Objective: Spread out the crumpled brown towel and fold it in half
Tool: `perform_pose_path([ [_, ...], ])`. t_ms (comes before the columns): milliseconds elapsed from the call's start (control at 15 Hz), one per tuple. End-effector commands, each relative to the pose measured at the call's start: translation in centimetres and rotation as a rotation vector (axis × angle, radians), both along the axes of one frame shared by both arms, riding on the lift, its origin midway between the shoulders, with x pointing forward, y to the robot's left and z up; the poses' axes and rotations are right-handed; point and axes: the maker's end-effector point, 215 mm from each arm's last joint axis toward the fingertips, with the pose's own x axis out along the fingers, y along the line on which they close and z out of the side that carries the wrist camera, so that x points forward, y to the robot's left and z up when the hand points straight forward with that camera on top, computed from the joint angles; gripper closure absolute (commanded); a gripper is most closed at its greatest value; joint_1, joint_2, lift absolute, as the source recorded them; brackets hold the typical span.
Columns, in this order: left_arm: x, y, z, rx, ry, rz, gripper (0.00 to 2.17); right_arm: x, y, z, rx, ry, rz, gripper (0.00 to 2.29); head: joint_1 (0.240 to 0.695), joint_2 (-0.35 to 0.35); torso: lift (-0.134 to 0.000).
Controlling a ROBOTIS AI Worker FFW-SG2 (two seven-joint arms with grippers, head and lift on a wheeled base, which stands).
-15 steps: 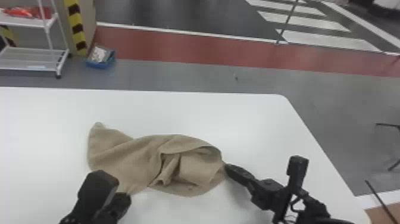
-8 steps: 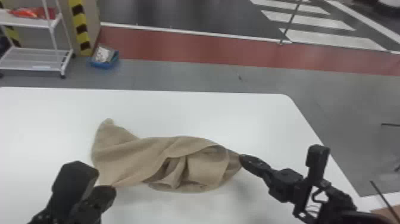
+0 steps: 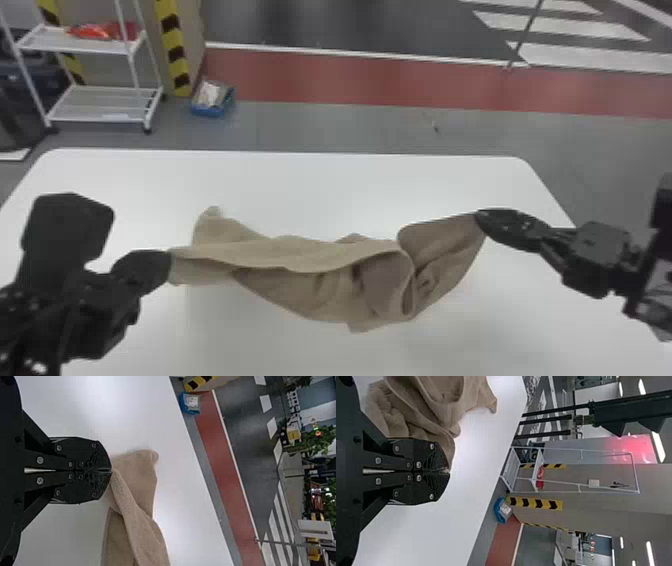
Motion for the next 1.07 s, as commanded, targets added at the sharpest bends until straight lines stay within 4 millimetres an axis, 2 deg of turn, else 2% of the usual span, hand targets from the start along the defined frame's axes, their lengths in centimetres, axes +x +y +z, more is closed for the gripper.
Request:
perform_pose_path([
  [0, 1.4, 1.7, 2.5, -0.018, -0.027, 0.037, 1.7, 1.7, -2.4, 3.4, 0.021, -0.045, -0.048, 1.19, 0.695, -0.143, -0.124],
  [133, 2.5, 2.3, 4.3, -0.023, -0.046, 0.054, 1.7, 3.3, -2.6, 5.4, 0.048, -0.069, -0.066, 1.19, 0.695, -0.143, -0.124],
  [267, 4.8, 1.6, 5.5, -0.029, -0.052, 0.045, 1.7, 5.4, -2.2, 5.7, 0.091, -0.045, -0.085, 1.19, 0.695, -0.139, -0.124],
  [400, 9.6, 0.6, 6.3, -0.026, -0.062, 0.035, 1.7, 9.0, -1.0, 6.3, 0.12, -0.052, -0.1, 1.19, 0.695, -0.136, -0.124],
  [467, 12.2, 0.8, 6.5, -0.015, -0.053, 0.044, 1.7, 11.1, -0.6, 6.6, 0.139, -0.053, -0.111, 1.19, 0.695, -0.133, -0.124],
  [600, 16.9, -0.1, 7.2, -0.022, -0.035, 0.049, 1.7, 14.8, -0.4, 6.7, 0.176, -0.041, -0.141, 1.19, 0.655, -0.123, -0.124],
  [667, 18.7, 0.0, 7.9, -0.024, -0.035, 0.056, 1.7, 16.4, -0.6, 7.2, 0.182, -0.044, -0.159, 1.19, 0.611, -0.112, -0.124],
  [800, 22.7, 0.4, 11.0, -0.035, -0.069, 0.071, 1.7, 19.5, -1.2, 9.8, 0.203, -0.069, -0.178, 1.19, 0.571, -0.108, -0.124],
  [1000, 26.4, 0.9, 15.7, -0.057, -0.106, 0.077, 1.7, 22.8, -3.2, 13.9, 0.208, -0.108, -0.225, 1.19, 0.5, -0.101, -0.124],
])
